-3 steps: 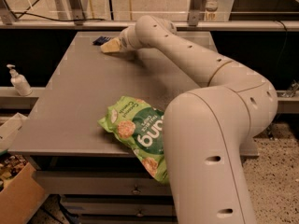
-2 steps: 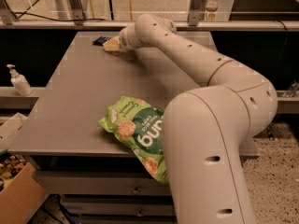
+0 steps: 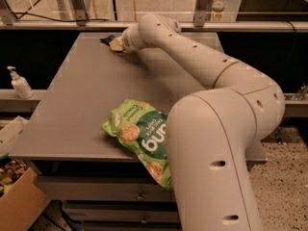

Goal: Pick rxbar blueberry

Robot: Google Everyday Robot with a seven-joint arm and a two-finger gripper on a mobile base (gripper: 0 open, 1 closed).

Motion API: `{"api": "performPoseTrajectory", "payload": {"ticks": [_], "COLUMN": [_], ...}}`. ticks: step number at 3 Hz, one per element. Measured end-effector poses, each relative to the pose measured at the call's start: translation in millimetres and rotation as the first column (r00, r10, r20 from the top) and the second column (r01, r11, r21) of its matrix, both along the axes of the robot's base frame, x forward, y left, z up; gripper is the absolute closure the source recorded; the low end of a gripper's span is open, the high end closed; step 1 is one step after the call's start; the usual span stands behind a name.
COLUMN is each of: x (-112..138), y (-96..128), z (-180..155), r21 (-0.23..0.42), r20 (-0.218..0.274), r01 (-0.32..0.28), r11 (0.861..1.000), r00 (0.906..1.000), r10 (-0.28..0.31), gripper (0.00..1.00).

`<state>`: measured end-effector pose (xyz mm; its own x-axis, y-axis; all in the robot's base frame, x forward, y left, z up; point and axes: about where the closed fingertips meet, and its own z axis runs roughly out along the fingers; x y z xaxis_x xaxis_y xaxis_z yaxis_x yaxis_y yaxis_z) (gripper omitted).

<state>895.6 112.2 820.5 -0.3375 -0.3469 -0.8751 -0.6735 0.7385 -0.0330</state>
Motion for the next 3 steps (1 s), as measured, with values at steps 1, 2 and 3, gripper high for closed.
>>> {"api": "performPoseTrajectory", "payload": {"ticks": [1,2,3], "x": [-16,-79,-127], "y": [-13,-53,-76], "z": [6,38,61], "r21": [0.013,0.073,0.130], "r20": [0.008,0.038,0.052], "r01": [-0.003,-0.039,-0.079], "r11": [1.000,0.997,0.988], "r00": [1.0000,0.9986,0.9960], "r10": [0.003,0.036,0.072], "gripper": [1.00,1.00,1.00]}}
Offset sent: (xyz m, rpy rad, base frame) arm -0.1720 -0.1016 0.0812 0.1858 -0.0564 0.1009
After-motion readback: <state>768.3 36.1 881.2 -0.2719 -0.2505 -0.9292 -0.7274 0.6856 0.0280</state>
